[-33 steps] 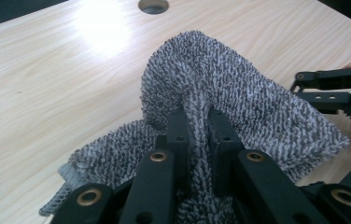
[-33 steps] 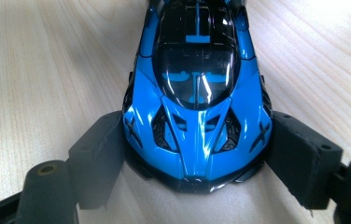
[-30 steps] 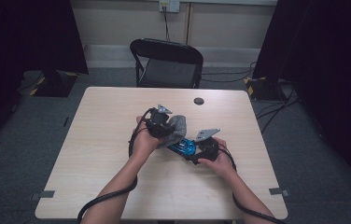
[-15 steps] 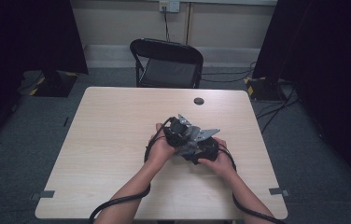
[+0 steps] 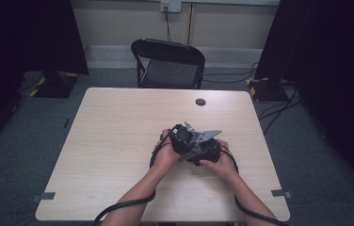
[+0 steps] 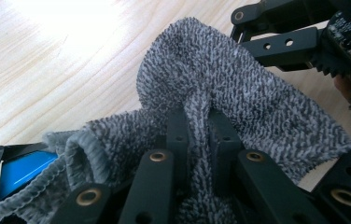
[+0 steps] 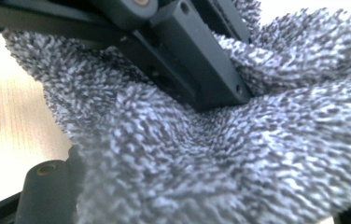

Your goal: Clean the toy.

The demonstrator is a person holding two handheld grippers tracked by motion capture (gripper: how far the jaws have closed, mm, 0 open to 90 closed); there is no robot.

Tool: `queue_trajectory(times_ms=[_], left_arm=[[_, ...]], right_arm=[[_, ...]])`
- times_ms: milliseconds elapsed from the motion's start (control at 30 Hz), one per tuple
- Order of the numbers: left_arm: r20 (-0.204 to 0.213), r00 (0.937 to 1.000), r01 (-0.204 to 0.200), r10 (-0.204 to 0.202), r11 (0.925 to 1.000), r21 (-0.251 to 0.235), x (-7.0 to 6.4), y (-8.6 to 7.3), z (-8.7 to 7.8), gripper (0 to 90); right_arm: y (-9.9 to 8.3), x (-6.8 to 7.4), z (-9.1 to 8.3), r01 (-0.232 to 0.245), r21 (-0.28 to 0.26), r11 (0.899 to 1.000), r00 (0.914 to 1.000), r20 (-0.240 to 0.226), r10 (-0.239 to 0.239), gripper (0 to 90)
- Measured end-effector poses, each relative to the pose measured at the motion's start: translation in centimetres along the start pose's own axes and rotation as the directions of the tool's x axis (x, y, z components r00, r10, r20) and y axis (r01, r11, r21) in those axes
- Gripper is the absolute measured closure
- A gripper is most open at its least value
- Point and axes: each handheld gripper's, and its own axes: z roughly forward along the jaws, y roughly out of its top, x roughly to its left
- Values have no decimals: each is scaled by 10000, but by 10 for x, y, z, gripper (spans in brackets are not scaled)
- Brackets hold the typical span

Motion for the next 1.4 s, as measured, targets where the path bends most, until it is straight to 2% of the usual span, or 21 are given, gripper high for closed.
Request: queue_trajectory(times_ms=[267, 733, 900, 1100, 1400], left_arm=[[-117, 9999, 19, -19, 10000, -39, 7, 0, -4, 814], [-717, 9969, 347, -333, 9992, 182, 26, 4, -11, 813], [-1008, 9940, 461, -434, 9986, 243, 36, 3, -13, 814], [-1349, 9877, 835, -785, 9960, 320, 51, -2, -16, 814], [-1429, 9865, 864, -798, 9954, 403, 58, -4, -19, 814]], right_arm=[[0, 0, 0, -24, -14, 10000, 10000, 12, 24, 237], [0, 0, 0, -51, 4, 10000, 10000, -7, 51, 237], [0, 0, 0, -34, 15, 10000, 10000, -5, 34, 237], [0, 0, 0, -37, 13, 10000, 10000, -16, 37, 237], [0, 0, 0, -55, -1, 10000, 10000, -7, 55, 237]])
